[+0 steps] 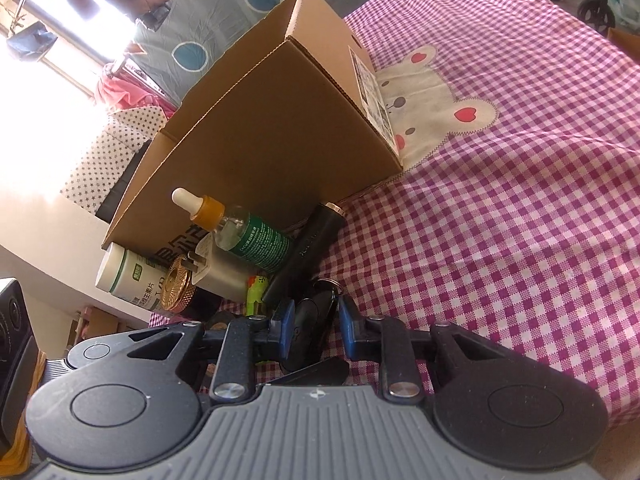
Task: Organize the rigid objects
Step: 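Reach the left tool to the black oval case and close on it, then carry the black oval case into the box and open the left tool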
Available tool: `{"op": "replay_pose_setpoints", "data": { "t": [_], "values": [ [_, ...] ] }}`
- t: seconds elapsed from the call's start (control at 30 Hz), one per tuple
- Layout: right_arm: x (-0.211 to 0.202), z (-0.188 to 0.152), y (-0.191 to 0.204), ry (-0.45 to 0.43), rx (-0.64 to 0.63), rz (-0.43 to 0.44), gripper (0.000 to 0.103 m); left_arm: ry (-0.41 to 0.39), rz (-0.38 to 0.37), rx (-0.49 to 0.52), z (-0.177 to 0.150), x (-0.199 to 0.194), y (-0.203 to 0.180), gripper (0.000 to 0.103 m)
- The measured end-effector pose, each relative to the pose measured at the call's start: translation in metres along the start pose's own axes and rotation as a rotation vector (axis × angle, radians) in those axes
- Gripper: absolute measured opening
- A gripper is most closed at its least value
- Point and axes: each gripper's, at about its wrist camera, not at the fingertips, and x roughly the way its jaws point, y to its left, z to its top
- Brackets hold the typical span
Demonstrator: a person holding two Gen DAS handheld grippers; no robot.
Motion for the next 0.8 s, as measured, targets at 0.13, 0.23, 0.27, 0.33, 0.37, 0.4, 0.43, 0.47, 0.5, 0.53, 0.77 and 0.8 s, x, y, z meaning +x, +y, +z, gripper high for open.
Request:
{"op": "replay_pose_setpoints", "data": {
  "t": [0.13, 0.23, 0.27, 0.33, 0.37, 0.4, 0.43, 0.47, 0.5, 0.53, 0.77, 0.8],
  "values": [
    [-0.004, 0.003, -0.011, 0.012, 0.046, 0.027, 0.026, -0.005, 0.001, 0.002, 0.004, 0.003, -0.002, 0.045],
    [-0.006, 0.005, -0.017, 0.020, 0.075, 0.046, 0.026, -0.016, -0.027, 0.000, 0.004, 0.004, -0.002, 0.046],
    [-0.007, 0.006, -0.018, 0.022, 0.081, 0.050, 0.026, -0.020, -0.032, -0.002, 0.004, 0.003, -0.002, 0.046],
    [-0.011, 0.007, -0.021, 0.020, 0.091, 0.054, 0.026, -0.026, -0.062, -0.010, 0.004, 0.003, -0.001, 0.046],
    [-0.014, 0.007, -0.024, 0.015, 0.096, 0.057, 0.026, -0.027, -0.084, -0.014, 0.004, 0.003, -0.001, 0.046],
    [-0.018, 0.008, -0.027, 0.010, 0.105, 0.063, 0.026, -0.030, -0.106, -0.020, 0.003, 0.002, 0.000, 0.046],
    [-0.020, 0.008, -0.031, 0.006, 0.117, 0.076, 0.026, -0.033, -0.115, -0.017, 0.002, 0.002, 0.000, 0.046],
    [-0.022, 0.008, -0.034, 0.005, 0.132, 0.095, 0.026, -0.037, -0.114, -0.010, 0.001, 0.002, -0.001, 0.046],
    [-0.023, 0.007, -0.036, 0.006, 0.142, 0.108, 0.026, -0.040, -0.111, 0.001, 0.001, 0.002, -0.003, 0.046],
    [-0.023, 0.007, -0.038, 0.008, 0.148, 0.112, 0.026, -0.043, -0.109, 0.012, 0.000, 0.002, -0.005, 0.045],
    [-0.014, 0.003, -0.028, 0.006, 0.109, 0.101, 0.021, -0.066, -0.109, 0.030, 0.000, 0.004, -0.006, 0.044],
    [-0.013, 0.003, -0.027, 0.004, 0.111, 0.100, 0.020, -0.069, -0.106, 0.030, 0.000, 0.004, -0.006, 0.043]
  ]
}}
